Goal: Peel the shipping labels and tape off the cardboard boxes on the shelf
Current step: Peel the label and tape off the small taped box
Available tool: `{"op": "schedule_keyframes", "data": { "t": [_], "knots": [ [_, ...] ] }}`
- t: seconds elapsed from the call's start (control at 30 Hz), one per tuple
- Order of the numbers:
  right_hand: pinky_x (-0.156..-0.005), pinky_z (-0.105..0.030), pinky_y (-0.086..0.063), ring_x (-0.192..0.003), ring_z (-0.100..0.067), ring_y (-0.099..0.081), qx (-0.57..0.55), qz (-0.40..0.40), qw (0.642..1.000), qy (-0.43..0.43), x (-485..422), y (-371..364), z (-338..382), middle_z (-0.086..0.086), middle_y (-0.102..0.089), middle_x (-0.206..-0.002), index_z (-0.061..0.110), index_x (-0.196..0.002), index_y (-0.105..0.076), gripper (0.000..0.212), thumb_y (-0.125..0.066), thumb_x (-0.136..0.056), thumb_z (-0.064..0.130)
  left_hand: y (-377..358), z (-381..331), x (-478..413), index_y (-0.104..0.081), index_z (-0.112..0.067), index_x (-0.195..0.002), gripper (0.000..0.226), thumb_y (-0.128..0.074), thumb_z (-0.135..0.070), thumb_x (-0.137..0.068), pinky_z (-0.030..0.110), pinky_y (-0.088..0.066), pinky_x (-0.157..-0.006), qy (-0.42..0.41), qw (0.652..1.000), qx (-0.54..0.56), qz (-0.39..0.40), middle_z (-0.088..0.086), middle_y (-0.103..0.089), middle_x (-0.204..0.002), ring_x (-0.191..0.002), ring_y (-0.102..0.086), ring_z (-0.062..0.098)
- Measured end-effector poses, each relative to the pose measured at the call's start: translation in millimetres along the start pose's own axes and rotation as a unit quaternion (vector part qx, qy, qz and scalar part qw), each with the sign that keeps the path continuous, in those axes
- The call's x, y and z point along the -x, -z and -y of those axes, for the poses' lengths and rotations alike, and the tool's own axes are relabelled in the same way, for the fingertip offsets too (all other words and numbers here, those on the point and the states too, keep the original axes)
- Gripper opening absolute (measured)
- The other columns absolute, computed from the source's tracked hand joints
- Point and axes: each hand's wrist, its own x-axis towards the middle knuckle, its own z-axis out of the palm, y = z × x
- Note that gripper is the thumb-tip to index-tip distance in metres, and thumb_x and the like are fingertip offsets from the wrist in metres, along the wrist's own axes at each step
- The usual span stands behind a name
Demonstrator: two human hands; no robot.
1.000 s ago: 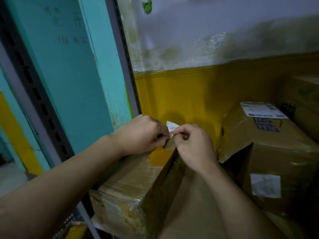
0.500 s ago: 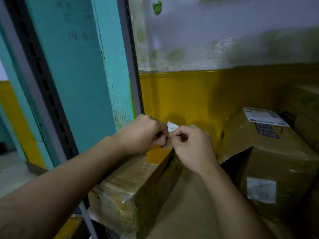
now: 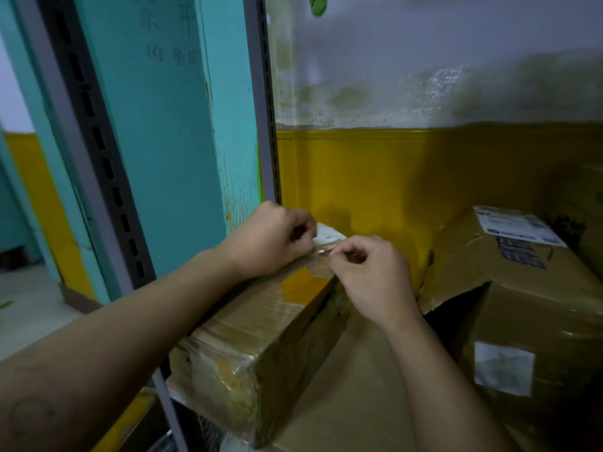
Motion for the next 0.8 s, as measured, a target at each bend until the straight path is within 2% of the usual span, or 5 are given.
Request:
{"op": "schedule_keyframes", "data": {
  "t": [0.23,0.43,0.63,0.73,0.8],
  "knots": [
    [-0.061,-0.002,-0.038,-0.078,-0.003,-0.056,-0.018,0.017,1.0,-0.007,-1,-1,1,0.011,-0.06,-0.088,0.028,-0.083,-0.076,0.008,-0.071,-0.081,0.023,0,-4,3,-0.074,-0.017,-0.094,0.027,-0.054,-0.035,-0.091,0.038,-0.055,-0.068,0.002,1.0,0.005,0.015,-0.003,-0.074,-0.087,-0.078,-0.068,0.014],
    [-0.059,-0.002,-0.039,-0.072,0.009,-0.055,-0.074,0.018,0.997,-0.032,1,-2,2,0.02,-0.058,-0.082,0.024,-0.086,-0.078,0.007,-0.072,-0.083,0.02,2,-2,8,-0.075,-0.024,-0.102,0.024,-0.057,-0.033,-0.089,0.036,-0.054,-0.082,0.026,0.998,0.038,0.043,-0.016,-0.068,-0.095,-0.091,-0.063,0.005],
    [-0.059,-0.001,-0.039,-0.079,0.009,-0.055,-0.101,0.023,0.993,-0.051,0,-7,-1,0.018,-0.063,-0.088,0.026,-0.082,-0.076,0.008,-0.071,-0.084,0.02,-4,10,4,-0.044,-0.019,-0.144,0.047,-0.045,-0.04,-0.102,0.037,-0.043,-0.104,0.214,0.971,0.054,0.096,0.002,-0.057,-0.138,-0.124,-0.054,0.019],
    [-0.061,-0.003,-0.041,-0.08,0.008,-0.058,-0.126,0.023,0.99,-0.055,-1,-9,-3,0.015,-0.067,-0.087,0.024,-0.079,-0.077,0.009,-0.072,-0.082,0.017,-7,10,3,-0.043,-0.018,-0.144,0.047,-0.049,-0.037,-0.101,0.035,-0.044,-0.103,0.249,0.958,0.106,0.097,-0.002,-0.062,-0.125,-0.118,-0.058,0.018],
    [-0.063,-0.007,-0.043,-0.08,0.006,-0.061,-0.145,0.024,0.987,-0.06,-2,-11,-4,0.013,-0.069,-0.084,0.024,-0.076,-0.076,0.01,-0.073,-0.08,0.016,-8,12,2,-0.049,-0.019,-0.137,0.043,-0.058,-0.031,-0.098,0.037,-0.047,-0.098,0.247,0.958,0.134,0.052,-0.003,-0.066,-0.11,-0.107,-0.063,0.019]
  ]
}}
